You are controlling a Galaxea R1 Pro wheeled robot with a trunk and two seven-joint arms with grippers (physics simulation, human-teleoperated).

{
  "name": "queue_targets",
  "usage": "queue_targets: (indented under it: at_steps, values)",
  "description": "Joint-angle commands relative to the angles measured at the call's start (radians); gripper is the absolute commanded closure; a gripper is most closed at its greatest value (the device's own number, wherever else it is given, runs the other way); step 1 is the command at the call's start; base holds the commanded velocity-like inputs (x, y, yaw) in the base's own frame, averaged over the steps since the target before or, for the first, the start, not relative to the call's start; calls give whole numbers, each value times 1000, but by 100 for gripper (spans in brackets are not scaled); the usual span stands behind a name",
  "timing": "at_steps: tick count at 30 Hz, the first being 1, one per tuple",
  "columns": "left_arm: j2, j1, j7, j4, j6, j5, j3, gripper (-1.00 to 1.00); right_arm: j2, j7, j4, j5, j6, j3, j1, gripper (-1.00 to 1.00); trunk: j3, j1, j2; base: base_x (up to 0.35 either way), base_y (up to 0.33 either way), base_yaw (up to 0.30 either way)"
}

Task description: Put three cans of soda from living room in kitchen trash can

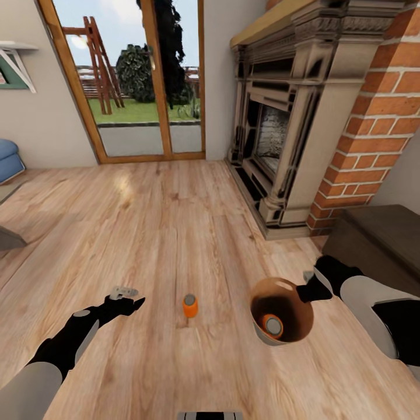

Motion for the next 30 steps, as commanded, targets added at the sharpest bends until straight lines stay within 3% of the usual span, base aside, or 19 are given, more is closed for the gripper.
queue_targets:
  at_steps: [1,18,30]
  values:
    - [0,0,0,0,0,0,0,-100,0,7,0,-11,2,-7,0,100,0,0,0,306,-1,-1]
    - [0,0,0,0,14,-11,-6,-100,-7,7,0,-10,2,-10,0,100,0,0,0,304,-51,0]
    - [0,0,-2,0,15,-10,-6,-100,-6,8,0,-10,2,-8,0,100,0,0,0,76,-242,0]
